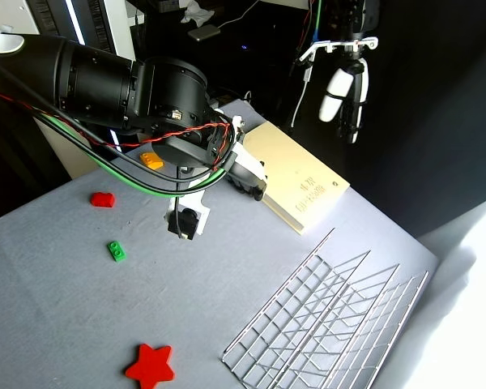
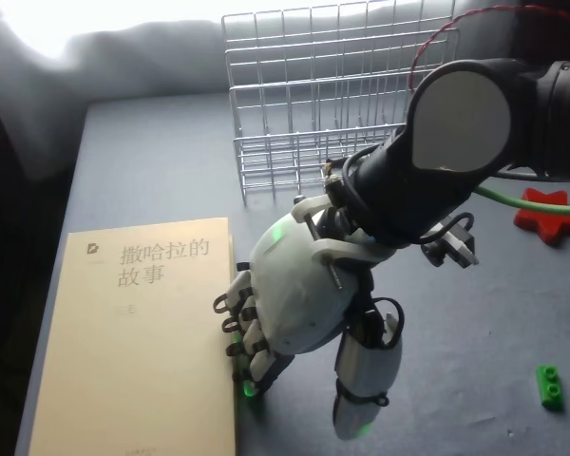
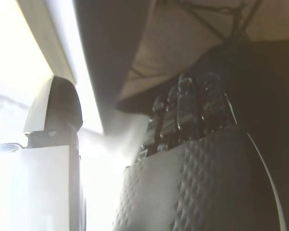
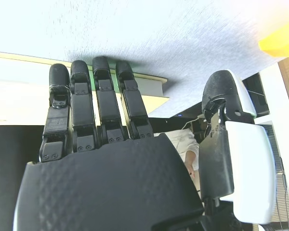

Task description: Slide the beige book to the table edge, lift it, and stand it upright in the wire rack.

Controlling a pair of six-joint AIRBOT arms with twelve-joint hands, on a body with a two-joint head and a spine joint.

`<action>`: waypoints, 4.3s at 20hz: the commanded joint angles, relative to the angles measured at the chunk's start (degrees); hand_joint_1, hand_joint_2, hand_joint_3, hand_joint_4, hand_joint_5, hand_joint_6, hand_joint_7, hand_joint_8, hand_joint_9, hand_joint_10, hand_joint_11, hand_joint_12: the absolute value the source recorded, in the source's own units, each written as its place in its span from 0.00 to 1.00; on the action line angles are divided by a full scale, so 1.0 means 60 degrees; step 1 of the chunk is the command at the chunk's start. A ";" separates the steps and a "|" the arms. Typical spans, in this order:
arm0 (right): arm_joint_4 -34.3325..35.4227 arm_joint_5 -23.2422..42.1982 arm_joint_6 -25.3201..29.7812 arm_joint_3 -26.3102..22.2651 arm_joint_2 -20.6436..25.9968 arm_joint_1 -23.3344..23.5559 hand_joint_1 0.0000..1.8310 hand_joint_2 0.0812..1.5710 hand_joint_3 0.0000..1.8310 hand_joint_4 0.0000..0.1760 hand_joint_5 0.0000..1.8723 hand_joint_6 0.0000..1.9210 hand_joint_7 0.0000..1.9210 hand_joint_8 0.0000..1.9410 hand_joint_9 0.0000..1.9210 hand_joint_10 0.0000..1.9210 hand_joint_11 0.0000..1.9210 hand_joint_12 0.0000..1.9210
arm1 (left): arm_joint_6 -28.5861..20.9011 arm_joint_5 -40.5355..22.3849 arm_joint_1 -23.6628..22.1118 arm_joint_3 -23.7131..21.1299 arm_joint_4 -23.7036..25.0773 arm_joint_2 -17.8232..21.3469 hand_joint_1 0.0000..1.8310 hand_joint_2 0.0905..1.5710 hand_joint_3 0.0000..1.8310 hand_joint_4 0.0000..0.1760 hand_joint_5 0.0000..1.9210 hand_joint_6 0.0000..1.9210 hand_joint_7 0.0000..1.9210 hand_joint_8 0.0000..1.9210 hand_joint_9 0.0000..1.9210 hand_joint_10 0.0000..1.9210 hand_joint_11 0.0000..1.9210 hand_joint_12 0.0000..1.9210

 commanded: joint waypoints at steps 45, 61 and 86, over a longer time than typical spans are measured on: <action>0.0175 -0.1572 0.0821 -0.0575 -0.0904 0.0270 0.01 0.72 0.00 0.00 0.12 0.00 0.13 0.00 0.13 0.00 0.00 0.33 | -0.1891 -0.0266 -0.0666 0.1270 0.0158 -0.0987 0.54 0.62 0.00 0.00 0.00 0.00 0.00 0.00 0.00 0.00 0.00 0.00; 0.0160 -0.0919 0.0441 -0.0831 0.0676 0.0535 0.05 0.71 0.00 0.00 0.14 0.00 0.16 0.00 0.15 0.01 0.00 0.38 | -0.1886 -0.0282 -0.0847 0.1342 0.0073 -0.1227 0.52 0.63 0.00 0.00 0.00 0.00 0.00 0.00 0.00 0.00 0.00 0.00; -0.0462 -0.1923 0.3516 -0.2022 0.4478 0.1037 0.05 0.71 0.00 0.00 0.14 0.00 0.14 0.00 0.13 0.00 0.00 0.35 | -0.1879 -0.1071 -0.1328 0.1789 0.0088 -0.2472 0.53 0.63 0.00 0.00 0.05 0.01 0.00 0.00 0.00 0.00 0.00 0.00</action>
